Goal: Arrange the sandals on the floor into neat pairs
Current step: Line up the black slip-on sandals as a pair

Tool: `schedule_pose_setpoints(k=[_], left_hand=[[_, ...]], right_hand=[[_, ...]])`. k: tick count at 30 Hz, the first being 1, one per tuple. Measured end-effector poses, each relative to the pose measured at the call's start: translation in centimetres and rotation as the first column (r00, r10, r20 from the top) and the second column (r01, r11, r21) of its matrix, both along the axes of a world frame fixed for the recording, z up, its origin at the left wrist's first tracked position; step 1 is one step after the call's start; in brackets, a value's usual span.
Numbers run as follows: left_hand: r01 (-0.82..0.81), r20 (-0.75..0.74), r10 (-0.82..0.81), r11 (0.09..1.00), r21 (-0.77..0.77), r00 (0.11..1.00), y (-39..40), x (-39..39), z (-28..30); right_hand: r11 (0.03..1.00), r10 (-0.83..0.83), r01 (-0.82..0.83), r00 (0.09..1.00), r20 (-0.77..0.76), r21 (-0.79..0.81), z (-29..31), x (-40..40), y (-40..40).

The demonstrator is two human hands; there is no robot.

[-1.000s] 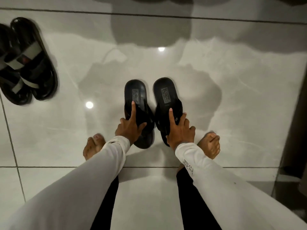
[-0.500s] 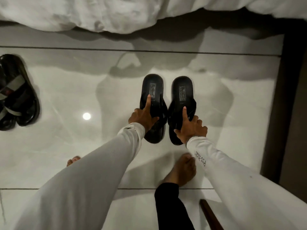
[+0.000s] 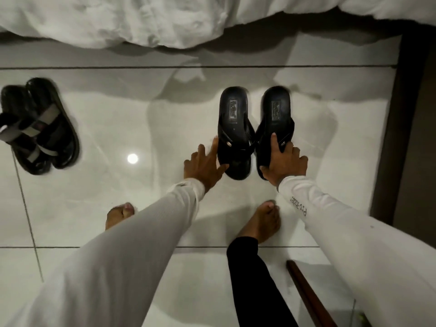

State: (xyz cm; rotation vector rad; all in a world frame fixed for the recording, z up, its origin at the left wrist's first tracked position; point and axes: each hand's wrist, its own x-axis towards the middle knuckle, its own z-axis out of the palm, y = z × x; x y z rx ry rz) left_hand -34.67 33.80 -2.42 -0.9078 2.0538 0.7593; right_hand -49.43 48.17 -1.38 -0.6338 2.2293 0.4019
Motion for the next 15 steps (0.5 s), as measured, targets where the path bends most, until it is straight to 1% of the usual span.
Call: schedule_pose_setpoints(k=[3,7,10,15], left_hand=[[0.080,-0.009,-0.080,0.996,-0.046,0.997,-1.1,4.7,2.5],[0.053,0.015,-0.053,0.998,-0.034,0.999,-4.7,11.1,5.0],[0.006,0.008,-0.006,0.999,-0.054,1.000,-9.5,16.4,6.3],[-0.052,0.058,0.060,0.990,-0.130,0.996,-20.3,27.1,7.3]], right_hand=[[0.999,0.035,-0.035,0.999,0.017,-0.010,2.8,3.1,-1.9],[0.997,0.077,-0.077,0.997,0.006,0.002,5.3,8.0,-6.7],[0.992,0.129,-0.129,0.991,0.018,0.002,6.0,13.0,-12.0],[0.979,0.199,-0.195,0.976,0.085,-0.060,6.0,23.7,-23.1]])
